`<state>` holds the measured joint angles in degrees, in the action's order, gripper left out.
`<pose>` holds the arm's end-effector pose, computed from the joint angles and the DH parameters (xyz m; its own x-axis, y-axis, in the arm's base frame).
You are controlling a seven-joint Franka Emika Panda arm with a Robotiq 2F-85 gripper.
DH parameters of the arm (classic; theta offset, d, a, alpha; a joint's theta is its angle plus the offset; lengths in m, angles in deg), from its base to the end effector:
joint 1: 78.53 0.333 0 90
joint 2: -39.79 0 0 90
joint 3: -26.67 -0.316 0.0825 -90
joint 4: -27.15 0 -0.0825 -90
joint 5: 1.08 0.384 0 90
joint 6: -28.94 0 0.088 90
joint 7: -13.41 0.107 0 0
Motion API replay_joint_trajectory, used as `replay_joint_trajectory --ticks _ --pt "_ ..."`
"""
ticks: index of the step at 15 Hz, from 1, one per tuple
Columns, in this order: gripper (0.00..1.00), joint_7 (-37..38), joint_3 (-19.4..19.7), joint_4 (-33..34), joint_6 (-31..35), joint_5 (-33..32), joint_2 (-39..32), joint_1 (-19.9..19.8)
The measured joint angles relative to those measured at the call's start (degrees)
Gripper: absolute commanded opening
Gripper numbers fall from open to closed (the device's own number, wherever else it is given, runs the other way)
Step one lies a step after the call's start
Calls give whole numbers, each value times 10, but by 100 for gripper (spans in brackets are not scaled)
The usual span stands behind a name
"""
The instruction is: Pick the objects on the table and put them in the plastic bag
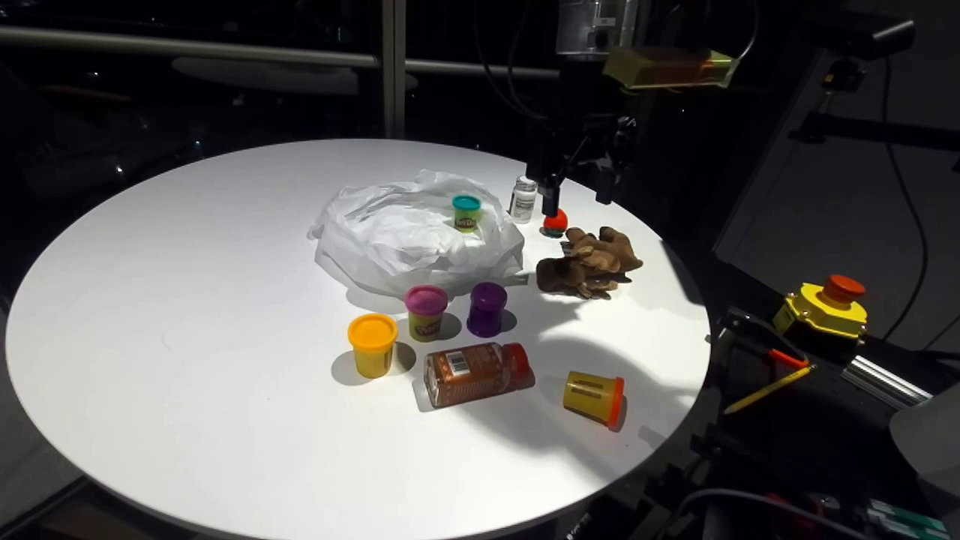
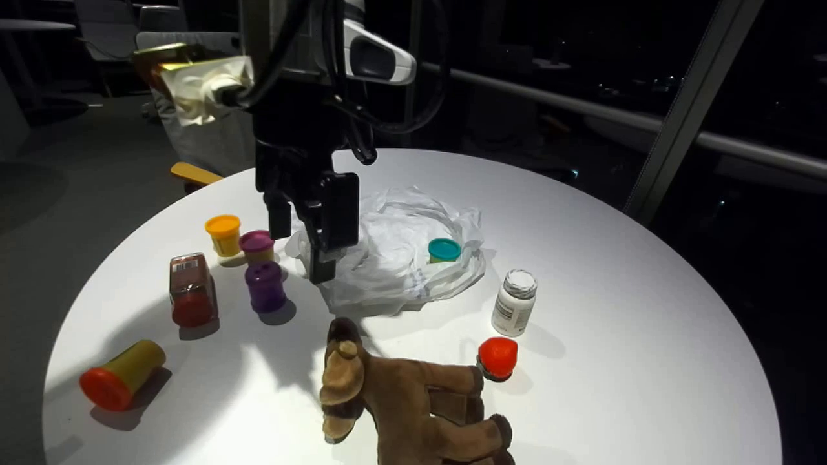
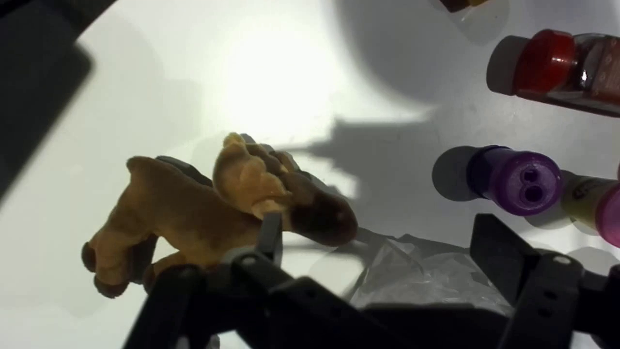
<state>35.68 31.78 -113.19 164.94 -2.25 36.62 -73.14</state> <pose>0.4678 0.0018 0.2668 0.9254 -0.3612 -0.1144 -0.3558 -0.9323 0.0653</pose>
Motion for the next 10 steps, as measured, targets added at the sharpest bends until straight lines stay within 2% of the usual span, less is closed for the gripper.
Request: replay_joint_trajectory --ticks 3,5,10 --pt "100 -16 1 -38 18 3 34 -33" --pt "100 -34 4 -50 55 -1 43 -57" --pt "100 -62 15 -40 129 -37 43 -100"
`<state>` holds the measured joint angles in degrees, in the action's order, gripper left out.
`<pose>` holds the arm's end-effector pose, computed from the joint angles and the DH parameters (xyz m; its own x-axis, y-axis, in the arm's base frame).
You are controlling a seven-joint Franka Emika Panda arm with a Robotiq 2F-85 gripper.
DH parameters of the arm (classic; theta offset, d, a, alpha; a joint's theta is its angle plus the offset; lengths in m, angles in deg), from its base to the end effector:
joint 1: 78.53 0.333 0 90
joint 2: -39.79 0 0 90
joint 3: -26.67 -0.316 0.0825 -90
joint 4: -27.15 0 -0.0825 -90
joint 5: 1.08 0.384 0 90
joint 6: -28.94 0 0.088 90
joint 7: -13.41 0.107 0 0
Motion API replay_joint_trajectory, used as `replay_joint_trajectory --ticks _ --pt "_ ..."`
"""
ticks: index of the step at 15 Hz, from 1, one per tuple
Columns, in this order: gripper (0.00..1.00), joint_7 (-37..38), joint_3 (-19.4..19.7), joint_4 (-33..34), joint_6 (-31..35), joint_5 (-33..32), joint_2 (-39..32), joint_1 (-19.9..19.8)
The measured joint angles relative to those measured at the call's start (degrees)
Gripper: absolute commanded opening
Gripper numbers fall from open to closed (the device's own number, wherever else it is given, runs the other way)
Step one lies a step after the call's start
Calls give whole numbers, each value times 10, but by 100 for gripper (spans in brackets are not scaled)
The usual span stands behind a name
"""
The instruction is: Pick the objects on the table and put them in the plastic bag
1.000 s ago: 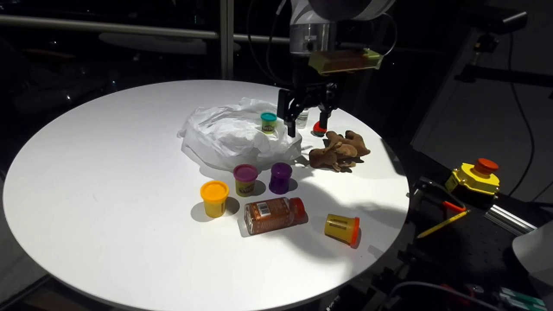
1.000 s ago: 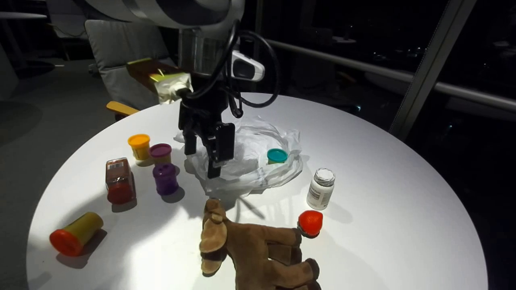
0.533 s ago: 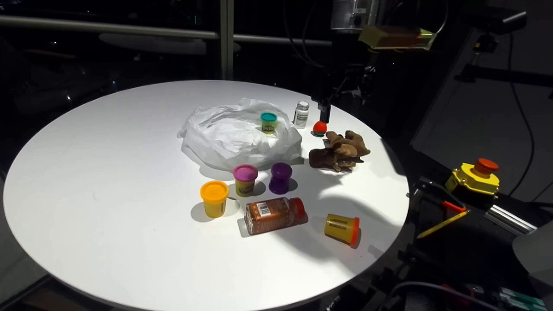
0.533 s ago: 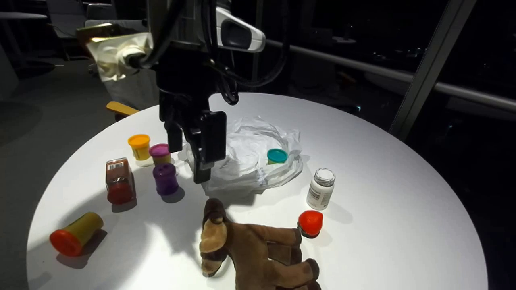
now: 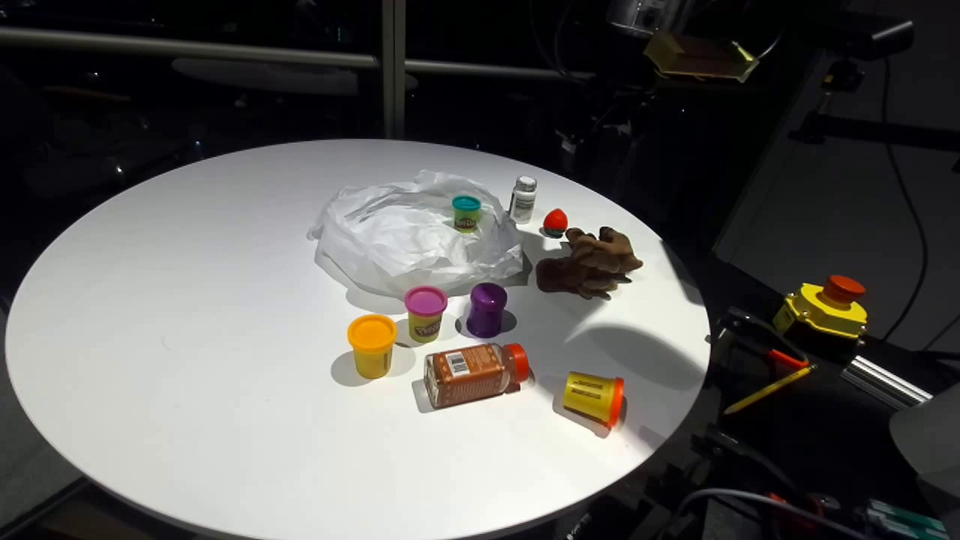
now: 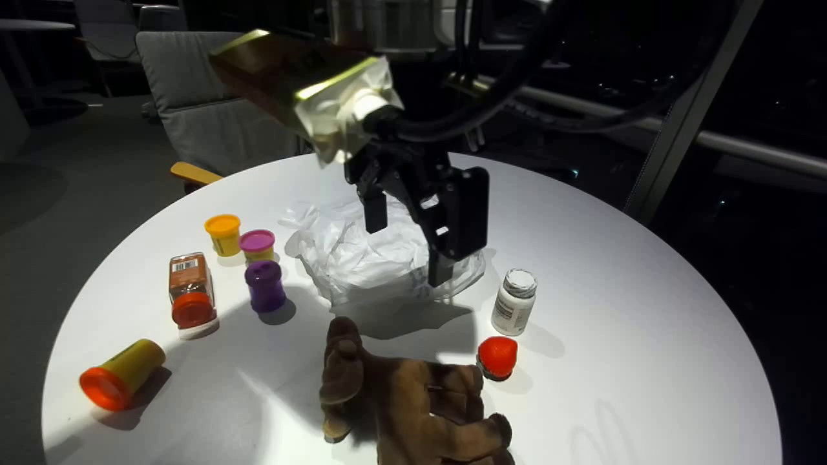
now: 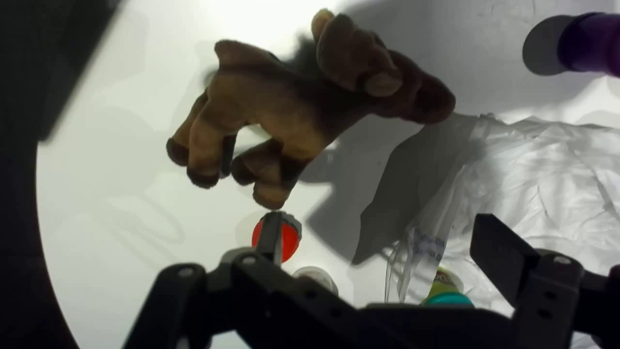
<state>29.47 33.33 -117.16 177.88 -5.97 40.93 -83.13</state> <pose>0.4620 -0.0901 0.2950 0.9137 -0.3916 0.1083 -0.3958 -0.9181 0.0196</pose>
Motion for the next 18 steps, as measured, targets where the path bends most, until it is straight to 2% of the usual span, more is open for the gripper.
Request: replay_joint_trajectory --ticks 7,14,18 --pt "100 -22 5 80 11 -2 -51 -16" --pt "100 -122 10 191 -8 107 -150 -53" --pt "100 -159 10 240 -48 135 -186 -80"
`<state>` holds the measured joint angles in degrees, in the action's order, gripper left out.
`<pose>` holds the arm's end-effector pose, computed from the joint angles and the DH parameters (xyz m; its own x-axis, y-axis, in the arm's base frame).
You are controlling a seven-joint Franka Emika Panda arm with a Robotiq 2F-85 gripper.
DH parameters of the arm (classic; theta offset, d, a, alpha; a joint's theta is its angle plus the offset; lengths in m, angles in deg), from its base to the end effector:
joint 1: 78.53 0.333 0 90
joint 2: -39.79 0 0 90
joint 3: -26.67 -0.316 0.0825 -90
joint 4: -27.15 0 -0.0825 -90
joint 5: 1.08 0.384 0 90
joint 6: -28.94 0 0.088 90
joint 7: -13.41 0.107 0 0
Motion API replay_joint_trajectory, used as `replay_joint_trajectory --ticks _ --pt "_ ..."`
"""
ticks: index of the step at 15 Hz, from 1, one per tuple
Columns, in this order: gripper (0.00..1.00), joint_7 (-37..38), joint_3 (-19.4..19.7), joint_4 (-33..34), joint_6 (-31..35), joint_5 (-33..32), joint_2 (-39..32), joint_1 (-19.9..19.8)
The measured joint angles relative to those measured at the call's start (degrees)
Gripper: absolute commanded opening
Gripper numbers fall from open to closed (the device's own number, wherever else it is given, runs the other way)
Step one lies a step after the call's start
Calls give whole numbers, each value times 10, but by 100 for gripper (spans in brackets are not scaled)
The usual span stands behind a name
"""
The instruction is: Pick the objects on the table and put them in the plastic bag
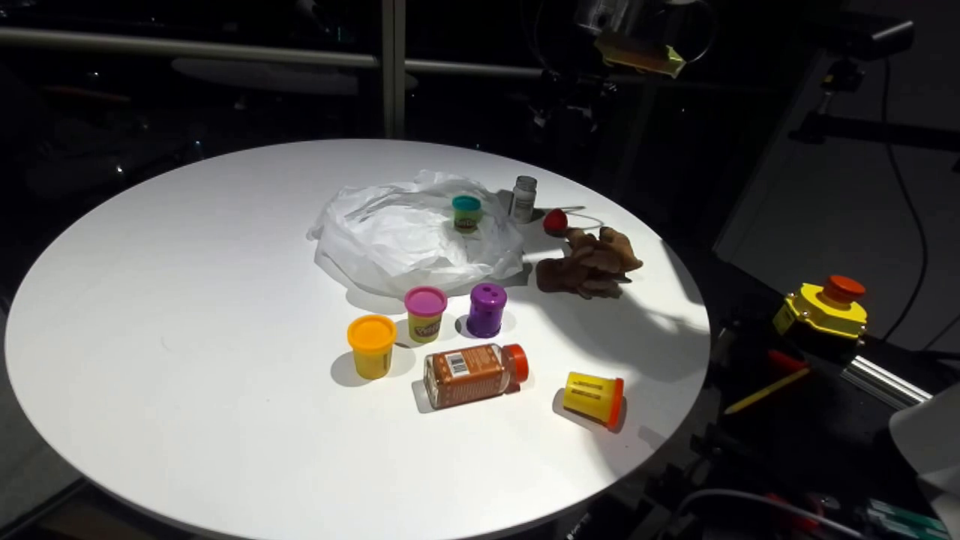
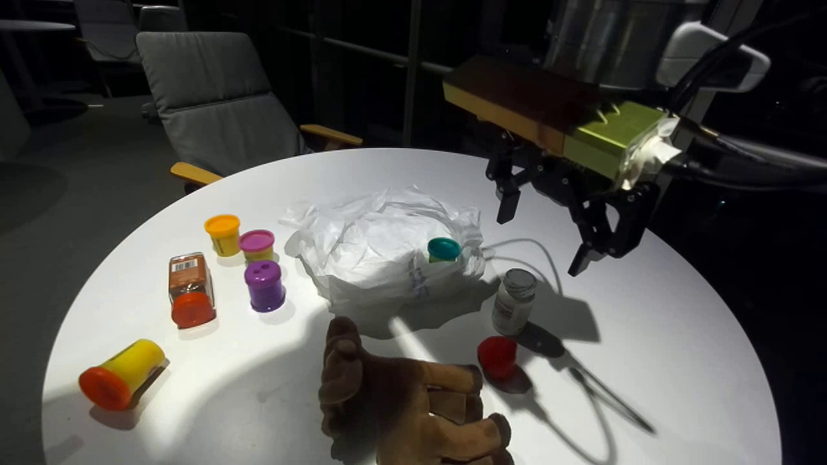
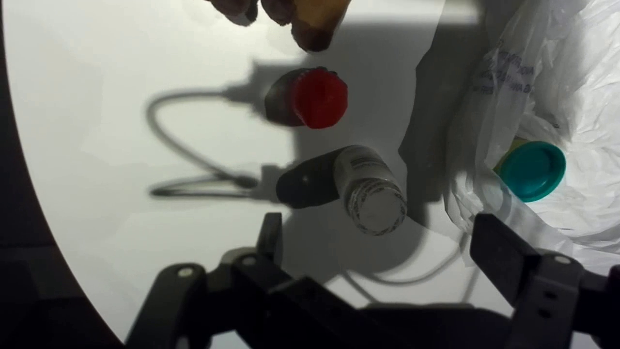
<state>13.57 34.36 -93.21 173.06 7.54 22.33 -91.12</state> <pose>0.5552 -0.2047 0.2854 0.8867 -0.4490 0.1108 -0.4448 -0.8935 -0.0615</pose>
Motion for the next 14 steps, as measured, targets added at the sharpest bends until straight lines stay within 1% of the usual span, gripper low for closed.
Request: replay_joint_trajectory --ticks 3,14 --pt "100 -1 -1 13 -9 0 -14 -3" --pt "100 -1 -2 15 -10 0 -15 -3"
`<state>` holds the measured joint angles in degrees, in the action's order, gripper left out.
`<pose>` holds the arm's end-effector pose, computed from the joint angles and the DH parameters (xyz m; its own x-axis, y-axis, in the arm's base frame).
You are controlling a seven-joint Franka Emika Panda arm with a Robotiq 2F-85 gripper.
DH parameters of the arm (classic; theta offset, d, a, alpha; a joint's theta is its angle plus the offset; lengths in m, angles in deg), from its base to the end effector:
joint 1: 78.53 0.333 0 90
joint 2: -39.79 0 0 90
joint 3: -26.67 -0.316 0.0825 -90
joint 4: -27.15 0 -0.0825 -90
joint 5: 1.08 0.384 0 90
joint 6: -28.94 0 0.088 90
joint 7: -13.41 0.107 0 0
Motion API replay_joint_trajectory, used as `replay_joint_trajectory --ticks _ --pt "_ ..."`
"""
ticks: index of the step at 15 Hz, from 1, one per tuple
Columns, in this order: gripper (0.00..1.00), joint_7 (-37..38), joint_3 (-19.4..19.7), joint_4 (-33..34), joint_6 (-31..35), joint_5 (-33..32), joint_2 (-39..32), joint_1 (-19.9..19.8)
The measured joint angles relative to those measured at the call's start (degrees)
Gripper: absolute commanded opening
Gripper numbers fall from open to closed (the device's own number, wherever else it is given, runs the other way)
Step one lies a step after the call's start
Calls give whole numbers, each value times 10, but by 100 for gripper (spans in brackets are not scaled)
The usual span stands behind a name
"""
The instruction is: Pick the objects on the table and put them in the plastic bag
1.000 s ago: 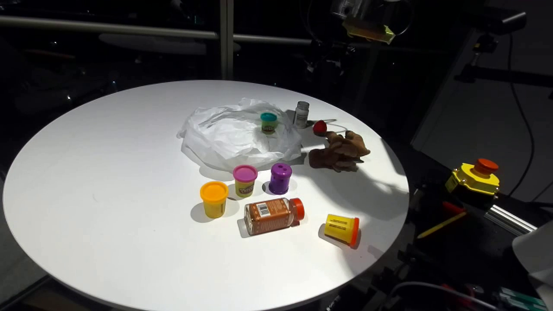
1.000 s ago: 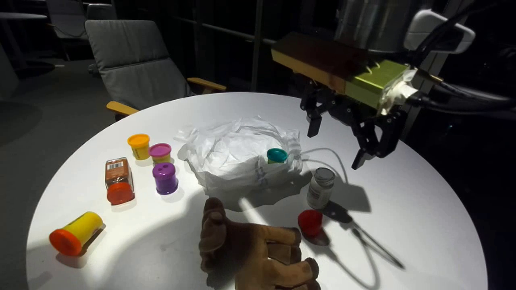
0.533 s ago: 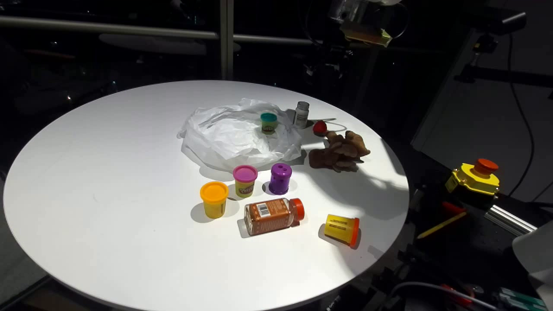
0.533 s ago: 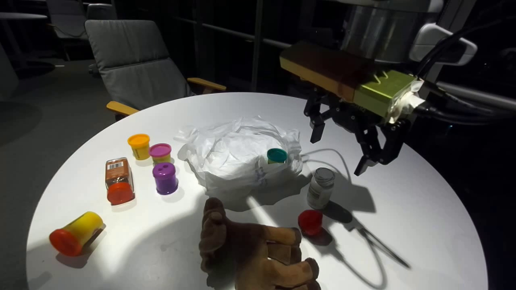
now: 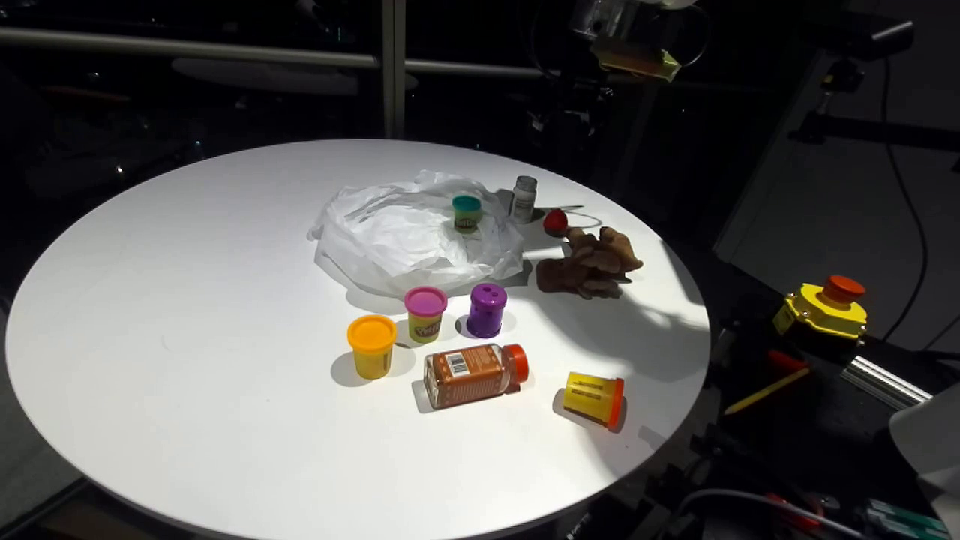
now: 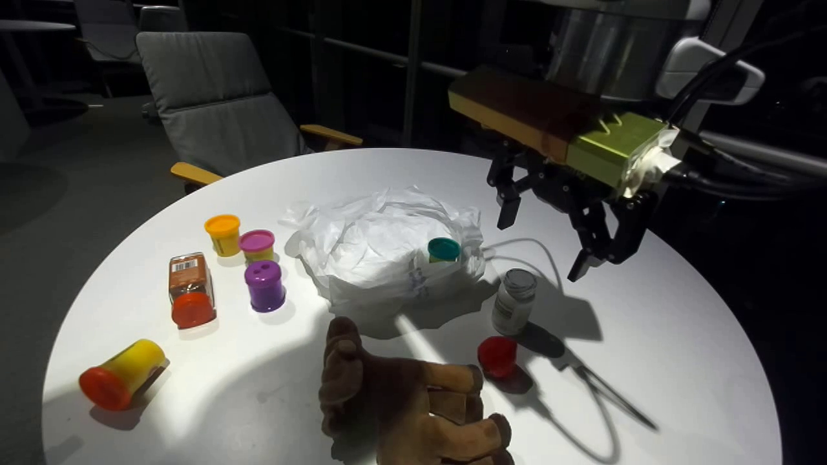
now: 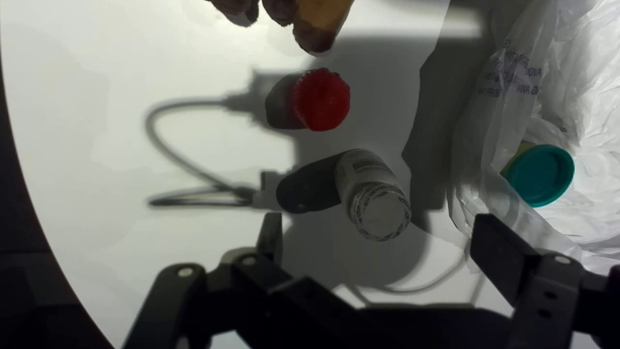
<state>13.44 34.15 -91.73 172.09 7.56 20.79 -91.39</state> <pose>0.5603 -0.2067 0.2786 0.8896 -0.4470 0.0933 -0.4432 -0.8945 -0.0591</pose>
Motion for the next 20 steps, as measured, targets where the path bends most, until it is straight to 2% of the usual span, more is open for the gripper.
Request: replay_joint_trajectory --ticks 8,14,15,16,18,20 --pt "100 9 1 -3 9 -5 -13 7" --pt "100 50 6 -12 117 -25 -71 37" --pt "98 63 11 -12 138 -35 -83 44" --pt "73 77 20 -12 156 -45 -95 53" --pt "72 103 40 -10 186 -61 -118 70" --pt "57 117 57 -8 201 -63 -134 82"
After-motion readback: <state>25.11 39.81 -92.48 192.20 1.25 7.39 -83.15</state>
